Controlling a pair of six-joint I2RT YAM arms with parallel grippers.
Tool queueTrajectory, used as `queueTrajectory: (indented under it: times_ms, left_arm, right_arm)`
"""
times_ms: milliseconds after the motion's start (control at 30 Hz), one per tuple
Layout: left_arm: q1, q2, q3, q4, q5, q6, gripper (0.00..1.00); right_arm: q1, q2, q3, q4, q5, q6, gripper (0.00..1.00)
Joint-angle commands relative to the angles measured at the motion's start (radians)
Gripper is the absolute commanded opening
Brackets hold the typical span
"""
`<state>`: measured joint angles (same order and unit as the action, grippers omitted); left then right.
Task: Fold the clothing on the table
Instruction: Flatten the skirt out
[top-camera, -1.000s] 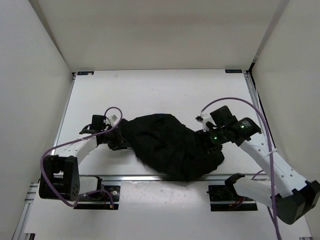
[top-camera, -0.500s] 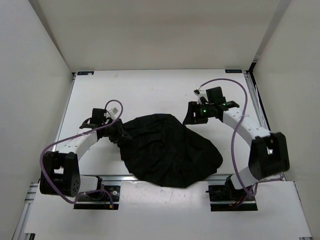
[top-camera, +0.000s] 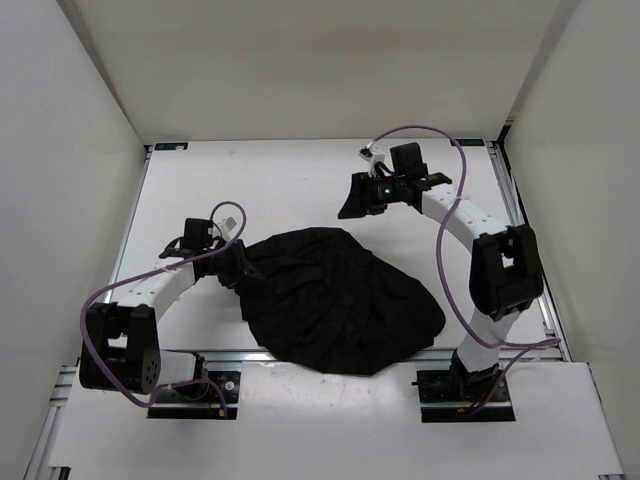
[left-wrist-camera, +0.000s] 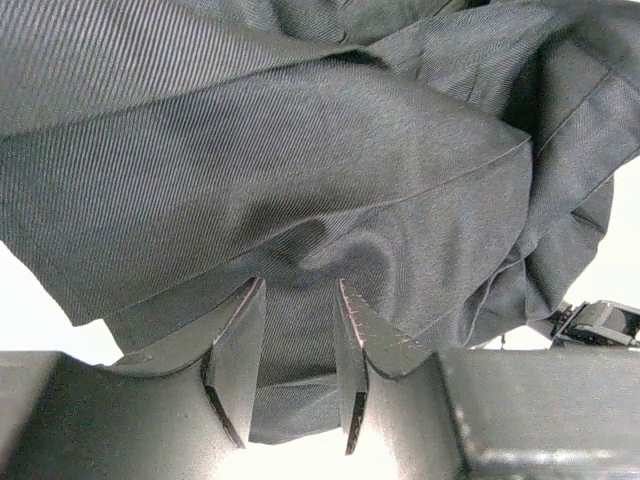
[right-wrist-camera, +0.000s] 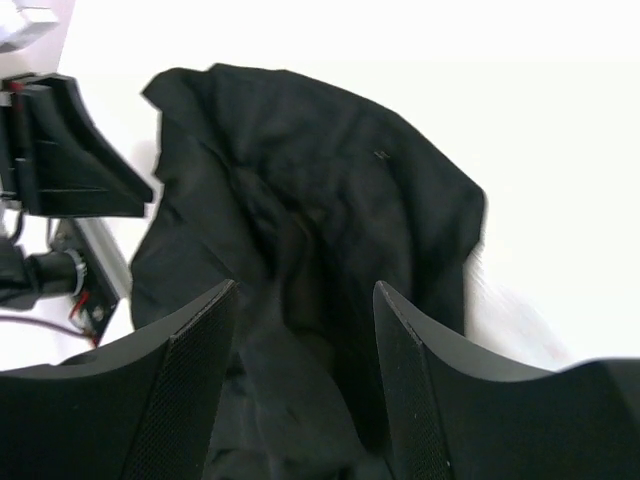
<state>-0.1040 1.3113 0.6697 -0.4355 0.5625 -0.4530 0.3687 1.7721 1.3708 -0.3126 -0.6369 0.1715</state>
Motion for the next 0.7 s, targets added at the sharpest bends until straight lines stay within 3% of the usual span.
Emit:
queueTrajectory:
  times_ms: [0,300,400,433,600,667]
  left_arm:
    - [0.009,-0.029,-0.021,0.012,0.023,0.002,0.44]
    - [0.027,-0.044,-0.033,0.015,0.031,-0.001,0.43]
    - [0.036,-0.049,-0.047,0.018,0.031,-0.004,0.44]
    - [0.033,-0.049,-0.044,0.023,0.034,-0.001,0.44]
    - [0.041,-0.067,-0.061,0.038,0.048,-0.018,0.44]
    - [0.050,-0.067,-0.064,0.041,0.048,-0.018,0.44]
  right_arm:
    - [0.026,0.067,0.068,-0.031,-0.128,-0.036,0.62]
    - [0.059,0.081,0.054,-0.147,-0.165,-0.108,0.52]
    - [0.055,0.058,0.057,-0.226,-0.185,-0.133,0.35]
    - [0.059,0.046,0.063,-0.244,-0.194,-0.138,0.24]
    - [0.067,0.003,0.073,-0.408,-0.165,-0.191,0.20]
    - [0.076,-0.023,0.070,-0.410,-0.133,-0.198,0.02]
